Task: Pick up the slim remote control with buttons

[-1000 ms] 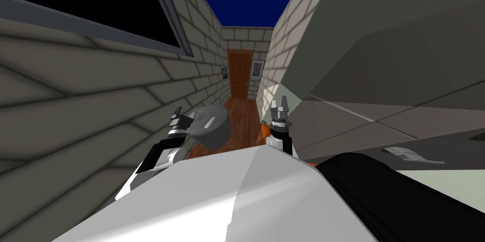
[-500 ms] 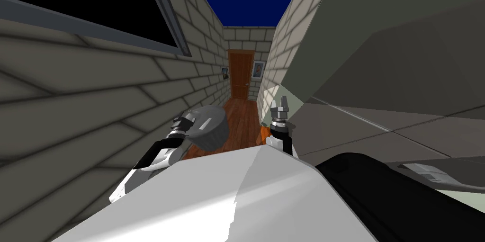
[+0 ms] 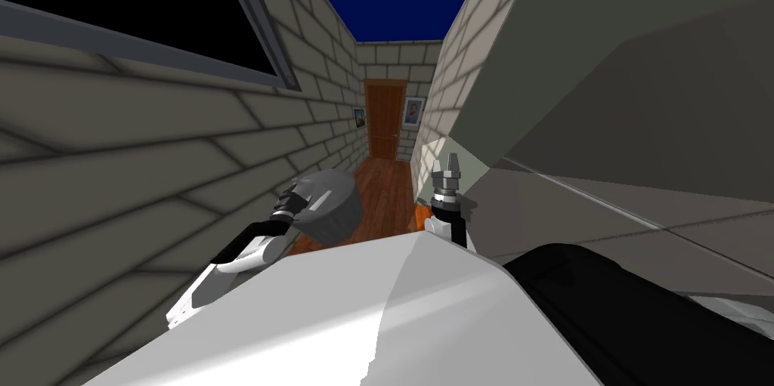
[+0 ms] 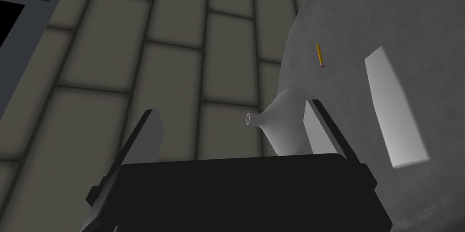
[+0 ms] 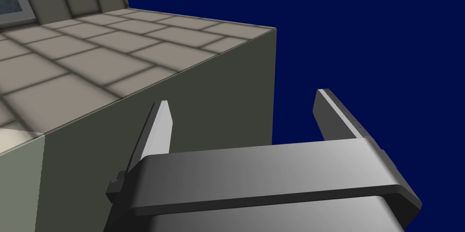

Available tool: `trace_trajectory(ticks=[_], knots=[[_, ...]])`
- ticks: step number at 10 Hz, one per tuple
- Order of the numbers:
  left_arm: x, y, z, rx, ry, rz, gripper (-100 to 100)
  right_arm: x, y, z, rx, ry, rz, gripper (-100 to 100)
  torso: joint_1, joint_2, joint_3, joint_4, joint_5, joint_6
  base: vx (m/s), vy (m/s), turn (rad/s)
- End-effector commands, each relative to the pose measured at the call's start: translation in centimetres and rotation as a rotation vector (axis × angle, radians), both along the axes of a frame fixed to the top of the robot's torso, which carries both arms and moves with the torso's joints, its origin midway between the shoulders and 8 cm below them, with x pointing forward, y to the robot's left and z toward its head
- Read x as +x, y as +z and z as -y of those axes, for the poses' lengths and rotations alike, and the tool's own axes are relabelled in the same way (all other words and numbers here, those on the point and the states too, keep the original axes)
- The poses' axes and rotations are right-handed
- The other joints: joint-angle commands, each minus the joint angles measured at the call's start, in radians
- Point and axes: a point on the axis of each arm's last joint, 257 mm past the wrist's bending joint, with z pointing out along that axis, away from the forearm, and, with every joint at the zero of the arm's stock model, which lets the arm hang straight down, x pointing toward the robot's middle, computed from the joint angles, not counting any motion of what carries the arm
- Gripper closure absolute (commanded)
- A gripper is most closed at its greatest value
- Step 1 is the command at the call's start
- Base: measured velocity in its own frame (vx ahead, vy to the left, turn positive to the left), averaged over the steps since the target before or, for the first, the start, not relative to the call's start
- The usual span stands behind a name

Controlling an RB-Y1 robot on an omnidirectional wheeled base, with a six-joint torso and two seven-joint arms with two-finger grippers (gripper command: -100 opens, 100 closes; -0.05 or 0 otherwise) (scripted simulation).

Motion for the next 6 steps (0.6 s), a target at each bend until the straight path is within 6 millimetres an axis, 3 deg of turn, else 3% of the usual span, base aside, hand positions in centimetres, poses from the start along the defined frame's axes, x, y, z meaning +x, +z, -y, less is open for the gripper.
trace_trajectory(ticks=[1, 2, 4, 5, 6], knots=[[-0.5, -2.1, -0.5, -0.021, 0.007, -0.066, -100, 0.0, 0.0, 0.0, 0.000, 0.000, 0.000, 0, 0.000, 0.000, 0.000, 0.000, 0.000, 0.000, 0.080, -0.113, 0.028], [-0.9, -4.0, -1.9, -0.050, 0.025, -0.124, -100, 0.0, 0.0, 0.0, 0.000, 0.000, 0.000, 0, 0.000, 0.000, 0.000, 0.000, 0.000, 0.000, 0.116, -0.145, 0.029], [-1.1, -4.6, -1.8, -0.053, 0.024, -0.146, -100, 0.0, 0.0, 0.0, 0.000, 0.000, 0.000, 0, 0.000, 0.000, 0.000, 0.000, 0.000, 0.000, 0.053, -0.086, 0.018], [-1.7, -6.4, -3.2, -0.083, 0.046, -0.205, -100, 0.0, 0.0, 0.0, 0.000, 0.000, 0.000, 0, 0.003, 0.003, 0.002, 0.000, 0.001, 0.000, 0.050, -0.097, 0.017], [-1.9, -6.9, -3.2, -0.085, 0.045, -0.226, -100, 0.0, 0.0, 0.0, 0.000, 0.000, 0.000, 0, 0.002, 0.002, 0.001, 0.000, 0.001, 0.000, 0.067, -0.089, 0.027]])
